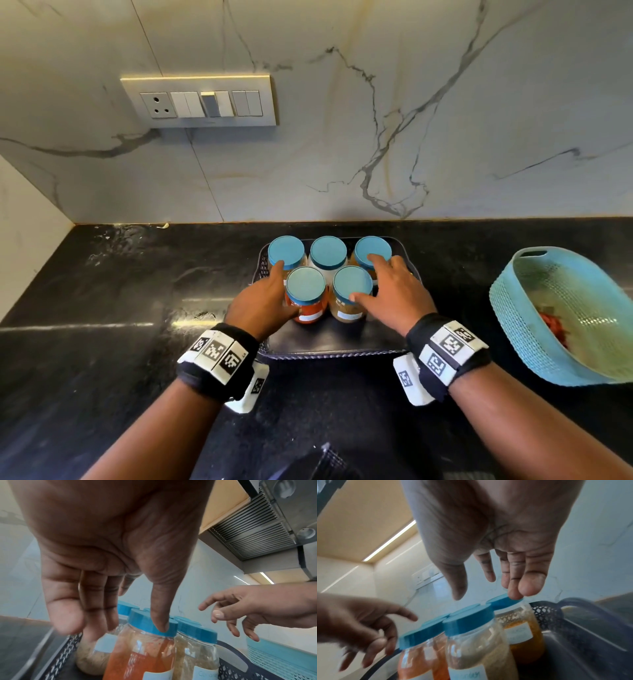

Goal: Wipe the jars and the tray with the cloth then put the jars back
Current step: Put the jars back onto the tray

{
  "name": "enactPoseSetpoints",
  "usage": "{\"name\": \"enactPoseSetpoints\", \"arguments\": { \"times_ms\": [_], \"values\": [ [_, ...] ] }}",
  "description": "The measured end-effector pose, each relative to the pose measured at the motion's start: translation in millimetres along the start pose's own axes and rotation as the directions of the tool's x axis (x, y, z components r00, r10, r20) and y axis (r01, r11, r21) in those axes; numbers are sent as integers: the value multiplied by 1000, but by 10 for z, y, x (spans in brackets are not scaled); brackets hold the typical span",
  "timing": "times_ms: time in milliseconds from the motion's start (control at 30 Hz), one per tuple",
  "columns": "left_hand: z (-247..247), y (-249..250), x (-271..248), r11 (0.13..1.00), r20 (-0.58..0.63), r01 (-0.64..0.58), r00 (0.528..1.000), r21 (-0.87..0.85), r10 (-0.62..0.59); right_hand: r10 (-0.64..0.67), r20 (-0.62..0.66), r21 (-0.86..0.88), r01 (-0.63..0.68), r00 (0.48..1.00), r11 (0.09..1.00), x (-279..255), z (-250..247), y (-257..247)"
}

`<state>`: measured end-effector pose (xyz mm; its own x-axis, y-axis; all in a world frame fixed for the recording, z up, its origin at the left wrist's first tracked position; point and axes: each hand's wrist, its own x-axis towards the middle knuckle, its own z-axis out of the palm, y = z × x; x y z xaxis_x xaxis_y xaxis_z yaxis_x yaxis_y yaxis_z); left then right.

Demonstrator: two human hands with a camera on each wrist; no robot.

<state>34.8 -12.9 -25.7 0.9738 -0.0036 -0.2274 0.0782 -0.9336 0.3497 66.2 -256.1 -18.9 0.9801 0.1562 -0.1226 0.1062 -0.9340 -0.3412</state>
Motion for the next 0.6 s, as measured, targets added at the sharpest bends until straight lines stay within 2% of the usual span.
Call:
{"name": "enactPoseSetpoints", "arguments": {
  "times_ms": [67,133,233,300,367,467,600],
  "values": [
    [15,-90,-21,999,-40,11,999,-31,-13,39,-81,66,-34,996,997,-46,-72,145],
    [12,-166,-38,998,-51,59,997,13,-58,110,-137,78,-100,984,992,-94,-122,332],
    [9,-242,-24,973,-64,184,982,141,-177,298,-54,-40,-300,953,953,-180,-98,576],
    [17,-290,23,949,-62,279,960,148,-273,394,25,-97,-390,919,916,-213,-19,686],
    [9,-301,59,935,-10,308,950,176,-311,412,94,-99,-403,906,910,-213,66,756],
    [-30,-267,103,934,79,265,954,239,-290,422,126,-101,-411,898,906,-171,127,779],
    [-96,-308,247,945,93,270,952,182,-290,438,123,-105,-427,890,898,-63,94,757]
  ]
}}
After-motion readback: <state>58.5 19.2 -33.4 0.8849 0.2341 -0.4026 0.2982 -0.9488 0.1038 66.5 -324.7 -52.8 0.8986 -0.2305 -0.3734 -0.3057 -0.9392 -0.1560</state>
